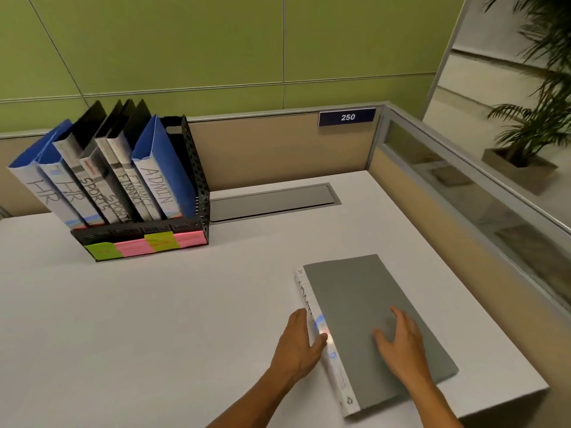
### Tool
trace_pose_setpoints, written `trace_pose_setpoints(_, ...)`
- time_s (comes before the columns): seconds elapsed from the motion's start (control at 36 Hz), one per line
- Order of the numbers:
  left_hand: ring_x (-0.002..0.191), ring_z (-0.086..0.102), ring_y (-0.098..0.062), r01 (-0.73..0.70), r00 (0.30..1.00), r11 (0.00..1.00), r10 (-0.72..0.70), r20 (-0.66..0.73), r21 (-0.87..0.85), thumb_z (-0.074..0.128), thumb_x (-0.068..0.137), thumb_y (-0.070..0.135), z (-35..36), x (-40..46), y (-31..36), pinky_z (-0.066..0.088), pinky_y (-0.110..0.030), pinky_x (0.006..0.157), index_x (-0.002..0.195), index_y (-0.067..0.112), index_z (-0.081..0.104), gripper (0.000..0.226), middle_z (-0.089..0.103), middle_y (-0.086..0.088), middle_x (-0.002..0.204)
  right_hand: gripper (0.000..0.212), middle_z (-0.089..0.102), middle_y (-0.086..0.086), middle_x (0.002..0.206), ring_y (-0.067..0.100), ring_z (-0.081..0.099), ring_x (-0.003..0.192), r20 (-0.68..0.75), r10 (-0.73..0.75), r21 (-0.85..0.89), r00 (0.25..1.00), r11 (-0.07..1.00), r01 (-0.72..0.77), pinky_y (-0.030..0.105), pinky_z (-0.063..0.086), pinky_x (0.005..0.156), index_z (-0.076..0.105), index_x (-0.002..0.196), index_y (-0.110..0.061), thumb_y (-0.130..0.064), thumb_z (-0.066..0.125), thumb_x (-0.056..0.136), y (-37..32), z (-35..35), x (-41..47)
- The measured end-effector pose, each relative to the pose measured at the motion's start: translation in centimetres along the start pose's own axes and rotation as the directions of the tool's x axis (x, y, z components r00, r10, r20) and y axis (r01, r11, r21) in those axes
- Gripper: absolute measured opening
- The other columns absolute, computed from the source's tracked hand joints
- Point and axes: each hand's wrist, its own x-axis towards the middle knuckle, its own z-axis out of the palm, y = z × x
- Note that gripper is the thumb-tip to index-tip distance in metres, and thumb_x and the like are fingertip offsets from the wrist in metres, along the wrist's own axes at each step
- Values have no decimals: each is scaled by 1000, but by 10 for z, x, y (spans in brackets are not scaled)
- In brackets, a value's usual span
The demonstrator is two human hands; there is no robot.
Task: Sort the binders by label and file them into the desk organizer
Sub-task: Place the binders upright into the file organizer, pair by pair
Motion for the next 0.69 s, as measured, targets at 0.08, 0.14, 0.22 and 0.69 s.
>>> trace_pose_setpoints(0.08, 129, 52, -14, 41, 999, 998, -42, -11, -53, 56, 95, 54, 15, 2, 9, 42, -21, 103, 140, 25, 37, 57, 47, 7, 140, 75, 23, 15, 163, 37, 19, 150, 24, 38, -163, 999, 986, -33, 52, 23, 120, 28, 156, -17, -40, 64, 94, 15, -4, 3)
trace_pose_setpoints(0.14, 107, 59, -8, 66, 997, 989, -71, -35, -136, 59, 94, 49, 21, 2, 14, 48, -13, 85, 127, 27, 44, 43, 54, 11, 126, 80, 10, 13, 167, 39, 5, 153, 42, 62, -205, 997, 977, -52, 52, 16, 122, 21, 158, -21, -48, 61, 95, 23, -6, 5)
trace_pose_setpoints(0.22, 100, 61, -7, 89, 991, 962, -112, -74, -258, 62, 94, 41, 28, 2, 22, 45, -12, 79, 125, 24, 49, 38, 60, 6, 125, 85, -2, 12, 168, 43, -3, 152, 61, 70, -243, 996, 968, -53, 54, 12, 123, 16, 159, -24, -56, 58, 93, 32, -9, 10)
trace_pose_setpoints(0.69, 77, 76, -18, 311, 917, 602, -394, 65, -735, 68, 90, 19, 22, -6, 56, 57, -24, 59, 125, 17, 46, 41, 71, -3, 113, 94, -8, 14, 168, 42, -9, 152, 239, 125, -277, 963, 959, -56, 54, 4, 123, 4, 160, -30, -79, 39, 88, 52, -15, 33)
